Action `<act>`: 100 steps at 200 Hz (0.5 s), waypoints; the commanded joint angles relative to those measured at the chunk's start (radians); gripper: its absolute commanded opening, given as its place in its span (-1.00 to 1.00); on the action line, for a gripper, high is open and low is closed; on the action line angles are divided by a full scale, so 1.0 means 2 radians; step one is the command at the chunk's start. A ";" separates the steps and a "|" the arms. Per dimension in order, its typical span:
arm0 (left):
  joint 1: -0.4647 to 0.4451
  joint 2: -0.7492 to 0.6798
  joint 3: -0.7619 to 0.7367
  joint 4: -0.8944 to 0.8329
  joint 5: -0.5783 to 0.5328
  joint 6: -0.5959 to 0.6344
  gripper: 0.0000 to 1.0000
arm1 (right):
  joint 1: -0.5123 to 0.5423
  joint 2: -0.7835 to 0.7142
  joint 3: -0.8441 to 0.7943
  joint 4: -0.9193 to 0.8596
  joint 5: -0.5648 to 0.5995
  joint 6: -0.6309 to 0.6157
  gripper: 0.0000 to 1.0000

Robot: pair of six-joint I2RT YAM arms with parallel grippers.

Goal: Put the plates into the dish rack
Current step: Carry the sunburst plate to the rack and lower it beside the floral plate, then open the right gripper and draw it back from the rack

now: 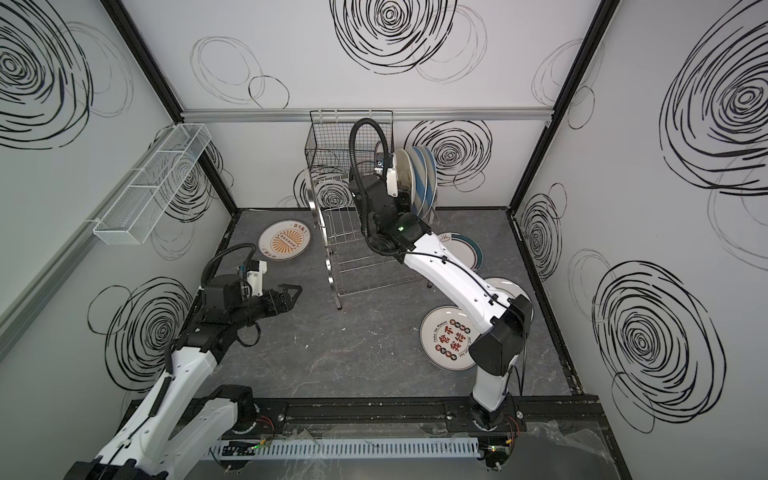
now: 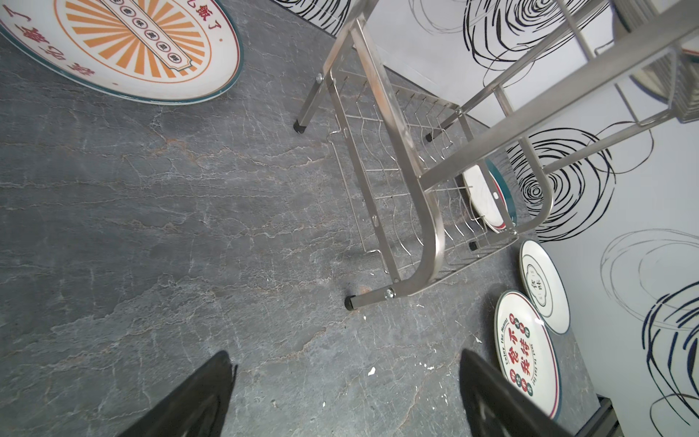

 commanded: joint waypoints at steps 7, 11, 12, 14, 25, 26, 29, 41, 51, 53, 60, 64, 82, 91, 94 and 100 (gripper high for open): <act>0.005 -0.003 -0.004 0.019 0.006 0.008 0.92 | -0.002 -0.021 -0.005 0.005 -0.004 0.008 -0.65; 0.005 -0.003 -0.005 0.019 0.005 0.009 0.91 | -0.002 -0.021 -0.005 0.005 -0.004 0.008 -0.63; 0.005 -0.003 -0.004 0.019 0.005 0.008 0.91 | -0.002 -0.021 -0.004 0.005 -0.005 0.008 -0.62; 0.005 -0.003 -0.005 0.019 0.006 0.008 0.91 | -0.002 -0.021 -0.004 0.004 -0.005 0.008 -0.61; 0.006 -0.003 -0.004 0.019 0.005 0.008 0.91 | -0.002 -0.022 -0.004 0.003 -0.006 0.007 -0.59; 0.006 -0.003 -0.005 0.019 0.005 0.008 0.92 | -0.002 -0.022 -0.004 0.002 -0.007 0.007 -0.59; 0.006 -0.003 -0.005 0.019 0.005 0.008 0.91 | -0.002 -0.023 -0.004 0.002 -0.007 0.007 -0.58; 0.006 -0.004 -0.005 0.019 0.005 0.008 0.92 | -0.002 -0.025 -0.003 0.001 -0.009 0.007 -0.58; 0.006 -0.004 -0.004 0.019 0.005 0.008 0.92 | -0.001 -0.027 -0.002 -0.001 -0.009 0.007 -0.57; 0.006 -0.004 -0.005 0.019 0.005 0.008 0.91 | -0.001 -0.027 -0.001 -0.001 -0.010 0.007 -0.56; 0.006 -0.004 -0.005 0.019 0.005 0.008 0.91 | -0.001 -0.028 -0.001 -0.002 -0.010 0.007 -0.53; 0.006 -0.004 -0.005 0.019 0.005 0.008 0.91 | -0.001 -0.029 -0.001 -0.003 -0.010 0.006 -0.51; 0.006 -0.003 -0.005 0.019 0.006 0.008 0.91 | 0.000 -0.033 0.001 -0.005 -0.012 0.006 -0.50; 0.006 -0.002 -0.005 0.019 0.006 0.008 0.91 | 0.001 -0.035 0.002 -0.007 -0.013 0.004 -0.50; 0.006 -0.002 -0.005 0.019 0.007 0.008 0.91 | 0.001 -0.035 0.002 -0.007 -0.012 0.003 -0.50; 0.007 -0.002 -0.005 0.019 0.006 0.008 0.91 | 0.003 -0.035 0.003 -0.008 -0.009 0.001 -0.50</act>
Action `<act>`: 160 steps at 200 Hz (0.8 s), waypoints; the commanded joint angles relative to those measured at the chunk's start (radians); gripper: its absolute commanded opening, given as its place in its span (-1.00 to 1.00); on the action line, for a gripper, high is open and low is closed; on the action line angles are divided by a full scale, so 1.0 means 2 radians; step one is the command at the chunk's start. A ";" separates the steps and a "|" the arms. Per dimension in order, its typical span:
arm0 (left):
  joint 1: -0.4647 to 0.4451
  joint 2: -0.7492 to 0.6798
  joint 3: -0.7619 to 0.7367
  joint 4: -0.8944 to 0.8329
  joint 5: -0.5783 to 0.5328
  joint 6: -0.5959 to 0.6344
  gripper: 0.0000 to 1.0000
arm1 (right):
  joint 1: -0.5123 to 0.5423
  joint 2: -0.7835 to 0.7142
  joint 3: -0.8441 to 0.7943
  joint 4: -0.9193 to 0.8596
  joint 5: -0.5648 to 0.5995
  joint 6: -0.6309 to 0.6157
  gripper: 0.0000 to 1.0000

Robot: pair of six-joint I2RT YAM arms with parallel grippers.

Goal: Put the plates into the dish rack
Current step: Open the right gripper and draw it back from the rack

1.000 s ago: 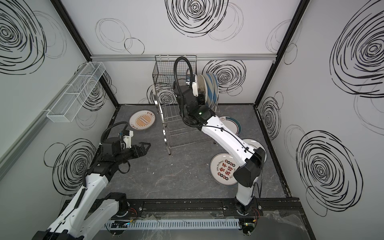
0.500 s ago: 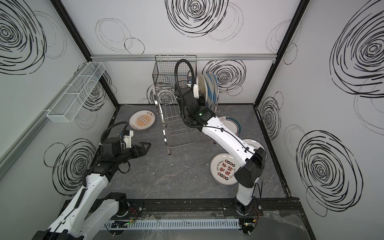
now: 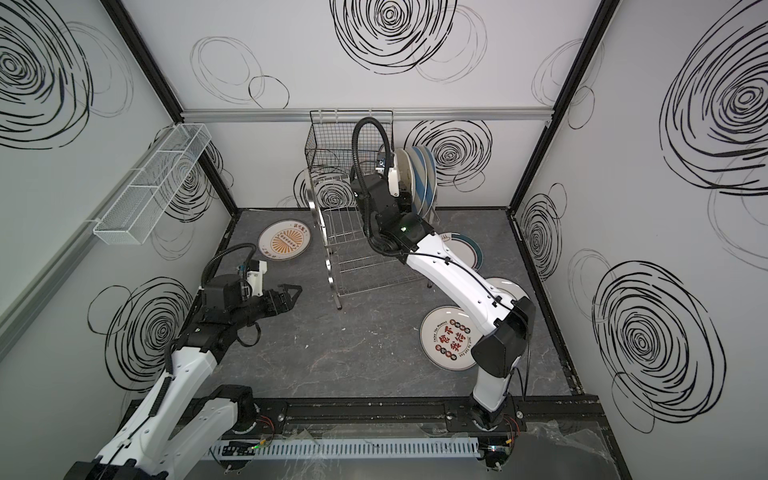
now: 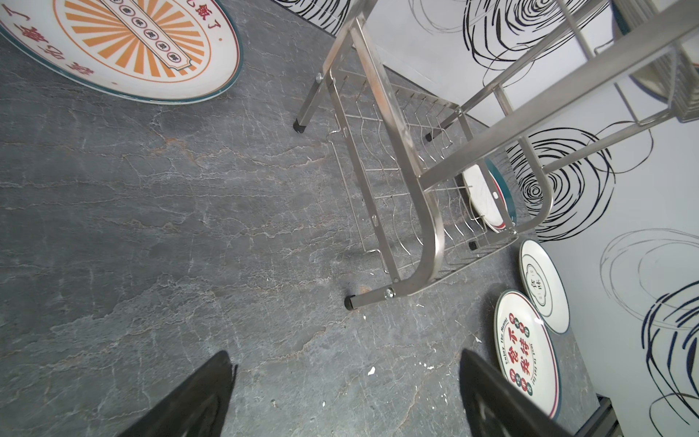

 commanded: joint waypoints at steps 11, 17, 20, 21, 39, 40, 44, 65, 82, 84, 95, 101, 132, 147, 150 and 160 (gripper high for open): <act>0.007 -0.003 -0.005 0.020 0.006 0.007 0.91 | 0.006 -0.026 0.006 -0.006 0.011 -0.006 -0.48; 0.007 -0.003 -0.006 0.020 0.008 0.007 0.91 | 0.007 -0.025 0.008 -0.010 0.011 -0.006 -0.47; 0.007 -0.002 -0.006 0.021 0.008 0.008 0.92 | 0.008 -0.024 0.009 -0.012 0.012 -0.006 -0.45; 0.007 -0.002 -0.006 0.021 0.008 0.007 0.91 | 0.008 -0.024 0.010 -0.012 0.012 -0.006 -0.45; 0.007 -0.002 -0.005 0.021 0.009 0.007 0.91 | 0.012 -0.023 0.020 -0.022 0.015 -0.006 -0.36; 0.007 -0.002 -0.006 0.021 0.009 0.007 0.91 | 0.013 -0.022 0.020 -0.023 0.015 -0.006 -0.35; 0.007 -0.002 -0.006 0.022 0.009 0.007 0.92 | 0.014 -0.022 0.023 -0.024 0.016 -0.007 -0.32; 0.007 -0.002 -0.006 0.022 0.010 0.007 0.92 | 0.018 -0.022 0.036 -0.040 0.022 -0.007 -0.23; 0.007 -0.002 -0.005 0.022 0.010 0.006 0.91 | 0.022 -0.025 0.046 -0.053 0.027 -0.007 -0.09; 0.007 -0.001 -0.006 0.022 0.010 0.006 0.91 | 0.021 -0.026 0.048 -0.054 0.028 -0.007 -0.07; 0.007 0.001 -0.005 0.021 0.010 0.007 0.91 | 0.024 -0.032 0.051 -0.058 0.028 -0.008 0.06; 0.007 0.001 -0.006 0.020 0.009 0.007 0.91 | 0.025 -0.036 0.051 -0.058 0.027 -0.010 0.15; 0.007 0.009 -0.004 0.016 0.006 0.009 0.92 | 0.034 -0.053 0.049 -0.064 0.024 -0.019 0.48; 0.007 0.007 -0.004 0.015 0.004 0.010 0.92 | 0.038 -0.060 0.049 -0.072 0.013 -0.021 0.59; 0.007 0.006 -0.003 0.014 0.004 0.009 0.92 | 0.039 -0.061 0.050 -0.075 0.010 -0.020 0.61; 0.007 0.002 -0.004 0.014 0.000 0.009 0.92 | 0.042 -0.069 0.048 -0.080 -0.005 -0.017 0.67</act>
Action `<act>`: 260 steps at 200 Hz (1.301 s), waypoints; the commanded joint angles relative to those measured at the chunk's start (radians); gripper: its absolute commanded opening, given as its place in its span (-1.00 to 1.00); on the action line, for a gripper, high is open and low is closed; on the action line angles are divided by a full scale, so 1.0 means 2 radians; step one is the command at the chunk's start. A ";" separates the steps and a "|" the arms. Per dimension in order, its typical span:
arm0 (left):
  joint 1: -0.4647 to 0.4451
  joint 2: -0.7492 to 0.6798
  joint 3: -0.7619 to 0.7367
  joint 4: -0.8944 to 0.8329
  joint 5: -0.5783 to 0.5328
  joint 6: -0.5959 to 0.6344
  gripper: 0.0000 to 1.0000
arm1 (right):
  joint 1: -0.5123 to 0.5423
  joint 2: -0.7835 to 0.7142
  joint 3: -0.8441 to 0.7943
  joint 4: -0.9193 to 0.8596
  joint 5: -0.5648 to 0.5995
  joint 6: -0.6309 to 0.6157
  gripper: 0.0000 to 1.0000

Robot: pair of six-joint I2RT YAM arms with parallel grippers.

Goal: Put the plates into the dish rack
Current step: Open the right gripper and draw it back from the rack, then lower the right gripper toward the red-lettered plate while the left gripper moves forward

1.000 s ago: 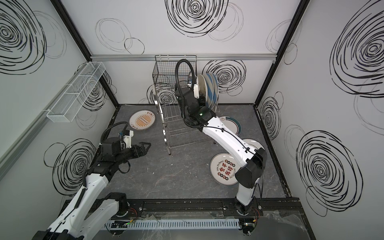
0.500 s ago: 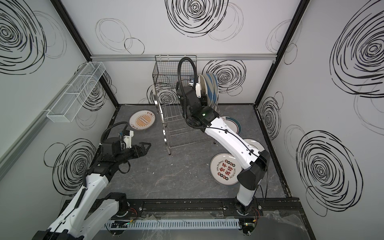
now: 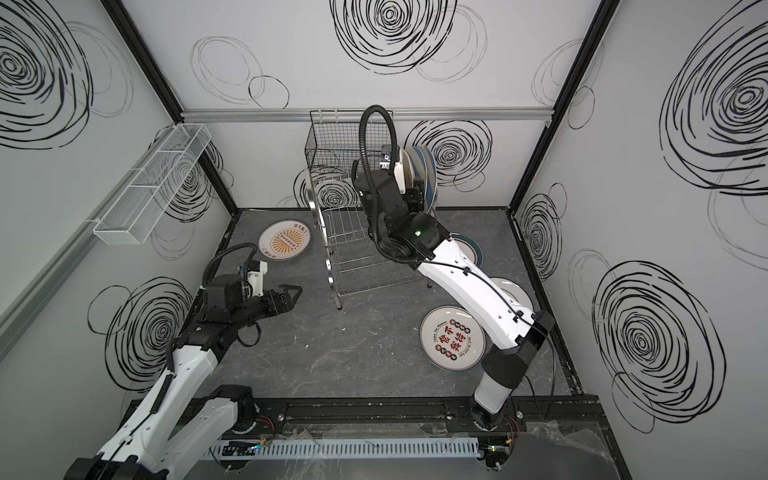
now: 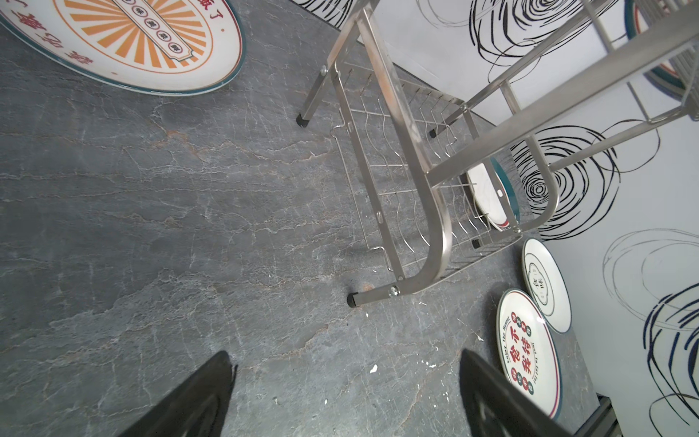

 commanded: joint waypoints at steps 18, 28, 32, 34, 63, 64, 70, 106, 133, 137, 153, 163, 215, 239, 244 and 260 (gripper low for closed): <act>0.002 -0.008 -0.004 0.014 -0.006 0.009 0.92 | 0.019 -0.056 -0.012 -0.023 -0.055 0.004 0.77; -0.002 -0.008 -0.004 0.014 -0.007 0.009 0.91 | 0.025 -0.082 -0.042 -0.009 -0.084 0.007 0.80; -0.003 -0.008 -0.003 0.013 -0.009 0.009 0.91 | 0.027 -0.094 -0.056 -0.002 -0.093 0.009 0.82; -0.004 -0.008 -0.003 0.013 -0.010 0.009 0.91 | 0.029 -0.102 -0.065 0.001 -0.097 0.010 0.83; -0.025 -0.009 -0.002 0.007 -0.030 0.008 0.92 | 0.044 -0.210 -0.194 0.063 -0.186 0.033 0.93; -0.025 -0.009 -0.002 0.006 -0.031 0.008 0.91 | 0.044 -0.213 -0.198 0.064 -0.190 0.033 0.93; -0.032 -0.009 -0.001 0.005 -0.038 0.008 0.92 | 0.047 -0.234 -0.221 0.074 -0.207 0.037 0.95; -0.101 -0.012 0.003 -0.012 -0.097 0.004 0.91 | 0.057 -0.350 -0.378 0.151 -0.303 0.050 1.00; -0.164 -0.013 0.009 -0.032 -0.160 -0.006 0.91 | 0.059 -0.392 -0.442 0.131 -0.344 0.076 1.00; -0.171 -0.014 0.009 -0.034 -0.168 -0.008 0.91 | 0.059 -0.396 -0.452 0.131 -0.343 0.078 1.00; -0.193 -0.018 0.008 -0.037 -0.192 -0.026 0.91 | 0.059 -0.402 -0.477 0.120 -0.329 0.104 1.00; -0.202 -0.020 0.008 -0.042 -0.205 -0.038 0.91 | 0.059 -0.401 -0.482 0.111 -0.352 0.104 1.00; -0.200 0.032 0.062 -0.058 -0.247 -0.069 0.91 | 0.059 -0.472 -0.579 0.112 -0.412 0.149 1.00; -0.183 0.093 0.126 -0.073 -0.260 -0.051 0.91 | 0.060 -0.509 -0.631 0.125 -0.441 0.181 1.00; -0.176 0.105 0.138 -0.073 -0.257 -0.046 0.91 | 0.060 -0.515 -0.642 0.131 -0.445 0.188 0.99; -0.142 0.138 0.171 -0.071 -0.221 -0.036 0.91 | 0.060 -0.539 -0.684 0.161 -0.454 0.216 1.00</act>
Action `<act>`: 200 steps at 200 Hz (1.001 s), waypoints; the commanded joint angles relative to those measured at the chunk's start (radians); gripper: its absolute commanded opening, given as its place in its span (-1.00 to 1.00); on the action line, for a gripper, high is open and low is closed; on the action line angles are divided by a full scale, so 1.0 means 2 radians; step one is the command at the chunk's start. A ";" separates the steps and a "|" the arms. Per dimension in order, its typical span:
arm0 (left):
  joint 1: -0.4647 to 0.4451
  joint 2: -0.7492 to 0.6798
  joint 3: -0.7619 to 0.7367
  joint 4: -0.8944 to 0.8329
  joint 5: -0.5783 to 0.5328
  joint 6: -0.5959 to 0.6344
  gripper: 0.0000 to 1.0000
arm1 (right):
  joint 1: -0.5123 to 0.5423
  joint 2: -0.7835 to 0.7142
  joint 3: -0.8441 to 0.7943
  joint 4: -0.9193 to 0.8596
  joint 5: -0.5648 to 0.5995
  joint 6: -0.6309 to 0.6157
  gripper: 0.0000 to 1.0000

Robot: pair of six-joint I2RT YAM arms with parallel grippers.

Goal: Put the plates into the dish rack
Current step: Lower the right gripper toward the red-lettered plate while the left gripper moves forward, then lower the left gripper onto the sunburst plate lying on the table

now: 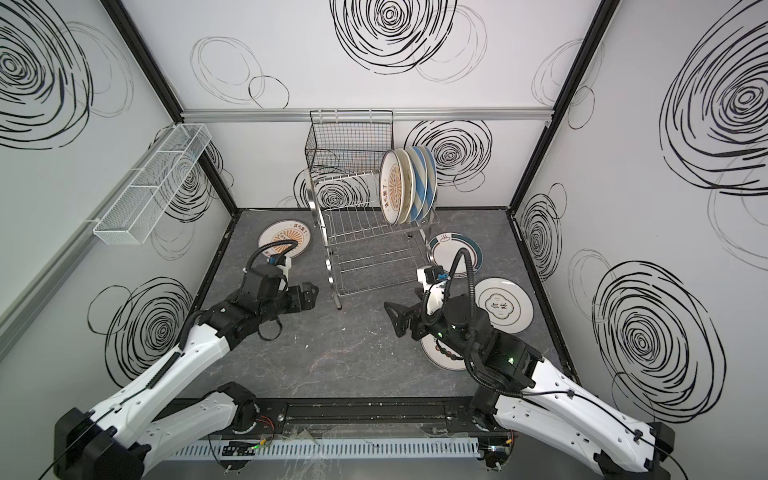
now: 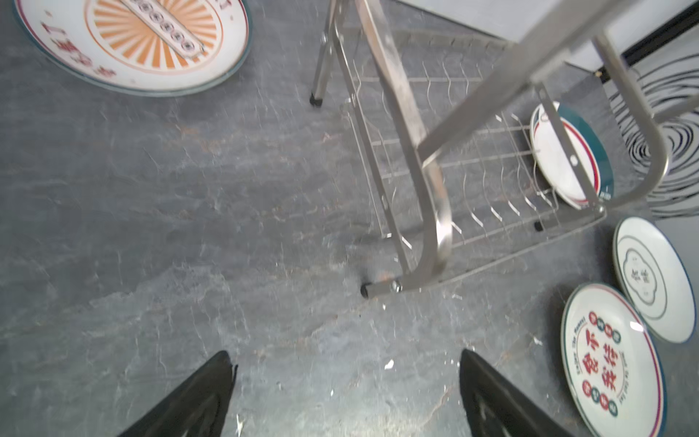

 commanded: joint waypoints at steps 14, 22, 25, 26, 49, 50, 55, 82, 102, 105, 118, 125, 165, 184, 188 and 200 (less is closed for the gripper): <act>0.067 0.058 0.079 0.007 0.036 0.021 0.92 | 0.004 -0.042 -0.065 0.064 -0.054 0.073 1.00; 0.076 0.072 0.099 0.006 0.033 0.028 0.91 | 0.004 -0.050 -0.073 0.066 -0.058 0.085 1.00; 0.079 0.077 0.107 0.005 0.032 0.030 0.91 | 0.004 -0.053 -0.076 0.065 -0.058 0.088 1.00; 0.080 0.079 0.109 0.005 0.031 0.031 0.91 | 0.004 -0.055 -0.076 0.064 -0.057 0.090 1.00; 0.101 0.126 0.154 0.010 0.021 0.037 0.91 | 0.005 -0.084 -0.095 0.044 -0.036 0.108 0.99; 0.102 0.129 0.155 0.010 0.022 0.037 0.91 | 0.005 -0.086 -0.096 0.043 -0.035 0.108 0.99; 0.107 0.140 0.160 0.014 0.024 0.037 0.92 | 0.005 -0.093 -0.099 0.038 -0.030 0.111 1.00; 0.125 0.192 0.171 0.047 0.026 0.024 0.92 | 0.005 -0.122 -0.107 0.017 -0.024 0.116 1.00; 0.134 0.227 0.189 0.056 0.018 0.029 0.92 | 0.005 -0.129 -0.105 0.002 -0.018 0.116 1.00; 0.135 0.233 0.193 0.056 0.017 0.031 0.91 | 0.005 -0.130 -0.105 0.001 -0.017 0.116 1.00; 0.140 0.257 0.215 0.049 0.001 0.038 0.92 | 0.005 -0.129 -0.104 -0.004 -0.014 0.117 1.00; 0.142 0.269 0.228 0.046 -0.015 0.040 0.91 | 0.005 -0.128 -0.104 -0.002 -0.016 0.116 0.99; 0.164 0.332 0.272 0.069 -0.017 0.054 0.91 | 0.005 -0.110 -0.108 0.018 -0.036 0.116 1.00; 0.169 0.373 0.310 0.051 -0.010 0.061 0.92 | 0.006 -0.096 -0.104 0.017 -0.043 0.113 1.00; 0.170 0.380 0.317 0.048 -0.013 0.061 0.92 | 0.006 -0.094 -0.104 0.017 -0.043 0.112 1.00; 0.171 0.398 0.330 0.046 -0.017 0.063 0.91 | 0.006 -0.088 -0.105 0.017 -0.045 0.112 1.00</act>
